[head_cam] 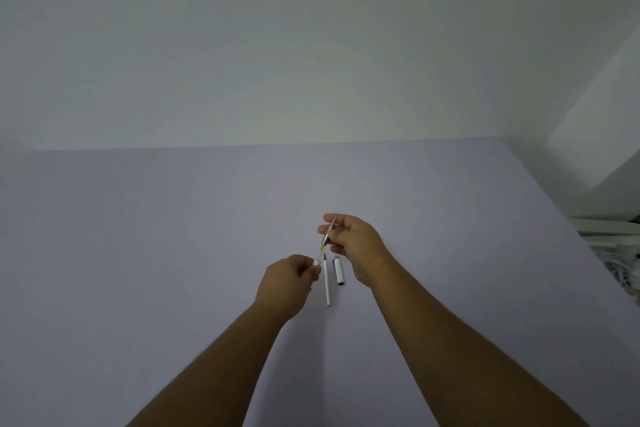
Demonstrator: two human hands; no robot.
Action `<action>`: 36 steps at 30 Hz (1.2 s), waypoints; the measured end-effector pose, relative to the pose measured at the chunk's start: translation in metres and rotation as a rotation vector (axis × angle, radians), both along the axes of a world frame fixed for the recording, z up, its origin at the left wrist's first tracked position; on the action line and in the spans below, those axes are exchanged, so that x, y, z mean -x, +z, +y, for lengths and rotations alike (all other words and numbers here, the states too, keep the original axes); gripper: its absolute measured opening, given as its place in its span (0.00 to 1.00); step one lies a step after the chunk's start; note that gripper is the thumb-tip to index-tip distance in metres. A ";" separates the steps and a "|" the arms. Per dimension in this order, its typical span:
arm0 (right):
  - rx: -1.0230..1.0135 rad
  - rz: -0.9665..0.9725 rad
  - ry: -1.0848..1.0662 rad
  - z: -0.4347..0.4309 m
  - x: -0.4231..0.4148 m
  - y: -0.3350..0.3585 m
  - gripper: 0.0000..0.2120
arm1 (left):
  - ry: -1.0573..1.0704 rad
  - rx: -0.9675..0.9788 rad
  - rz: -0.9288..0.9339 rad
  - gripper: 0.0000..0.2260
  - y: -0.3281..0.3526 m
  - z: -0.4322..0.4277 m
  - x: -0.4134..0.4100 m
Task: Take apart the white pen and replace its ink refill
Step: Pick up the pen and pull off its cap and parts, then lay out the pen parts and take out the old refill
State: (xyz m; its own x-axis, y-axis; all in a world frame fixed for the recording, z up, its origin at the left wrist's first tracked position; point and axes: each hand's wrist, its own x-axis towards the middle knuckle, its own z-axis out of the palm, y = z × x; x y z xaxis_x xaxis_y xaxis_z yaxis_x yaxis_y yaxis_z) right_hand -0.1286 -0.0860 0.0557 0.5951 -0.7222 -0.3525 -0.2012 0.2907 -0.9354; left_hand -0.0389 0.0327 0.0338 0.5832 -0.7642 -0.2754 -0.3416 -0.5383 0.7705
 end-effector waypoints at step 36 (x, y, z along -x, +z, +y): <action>0.291 0.658 -0.010 -0.012 0.024 -0.080 0.12 | 0.167 0.074 0.319 0.07 -0.017 0.013 0.001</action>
State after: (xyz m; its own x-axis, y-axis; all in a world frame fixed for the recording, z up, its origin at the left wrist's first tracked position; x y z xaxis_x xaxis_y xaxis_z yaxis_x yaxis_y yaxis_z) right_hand -0.1529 -0.0976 -0.0242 0.3188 -0.8458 -0.4278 -0.7483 0.0524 -0.6613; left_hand -0.0398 0.0462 0.0172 0.5955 -0.6904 -0.4107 0.0097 -0.5051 0.8630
